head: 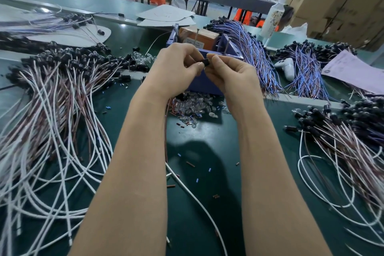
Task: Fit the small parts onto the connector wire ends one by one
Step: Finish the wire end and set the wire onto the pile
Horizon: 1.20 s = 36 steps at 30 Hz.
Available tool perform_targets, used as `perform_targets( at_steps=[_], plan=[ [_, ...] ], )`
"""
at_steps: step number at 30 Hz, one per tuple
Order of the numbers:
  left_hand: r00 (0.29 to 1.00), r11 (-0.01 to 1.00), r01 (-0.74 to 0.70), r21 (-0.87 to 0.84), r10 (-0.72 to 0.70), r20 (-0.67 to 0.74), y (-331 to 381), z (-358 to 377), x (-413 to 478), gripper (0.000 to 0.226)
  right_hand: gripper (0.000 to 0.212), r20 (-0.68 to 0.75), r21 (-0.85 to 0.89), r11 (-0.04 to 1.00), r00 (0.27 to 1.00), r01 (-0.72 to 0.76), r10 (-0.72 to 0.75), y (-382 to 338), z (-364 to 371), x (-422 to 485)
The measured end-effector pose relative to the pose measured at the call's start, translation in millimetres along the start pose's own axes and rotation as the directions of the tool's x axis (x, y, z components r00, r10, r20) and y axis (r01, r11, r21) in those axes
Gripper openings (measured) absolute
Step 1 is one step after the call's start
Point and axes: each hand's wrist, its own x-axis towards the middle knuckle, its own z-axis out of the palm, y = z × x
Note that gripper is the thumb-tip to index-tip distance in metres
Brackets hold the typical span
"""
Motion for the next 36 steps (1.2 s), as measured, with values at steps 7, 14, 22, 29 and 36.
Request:
perform_targets(
  at_steps=[7, 14, 22, 29, 36],
  plan=[
    [0.997, 0.99, 0.029, 0.135, -0.018, -0.08, 20, 2, 2, 0.034, 0.012, -0.128, -0.085, 0.993, 0.987, 0.083, -0.094, -2, -3, 1],
    [0.909, 0.939, 0.314, -0.139, -0.255, 0.328, 43, 17, 1, 0.06, 0.009, -0.387, 0.218, 0.976, 0.919, 0.017, 0.071, -5, -28, 10],
    [0.926, 0.452, 0.286, -0.845, -0.358, 0.121, 10, 17, 9, 0.031, 0.028, -0.266, -0.435, 0.835, 0.934, -0.336, 0.237, 0, -38, 11],
    [0.821, 0.873, 0.449, -0.191, -0.319, 0.474, 8, 26, -3, 0.036, 0.037, -0.029, -0.571, 0.82, 0.999, -0.034, 0.022, -2, -18, 4],
    [0.736, 0.889, 0.432, -0.149, -0.252, 0.629, 13, 33, -10, 0.027, 0.029, 0.163, -0.456, 0.889, 0.986, 0.041, 0.038, 3, -15, 5]
  ],
)
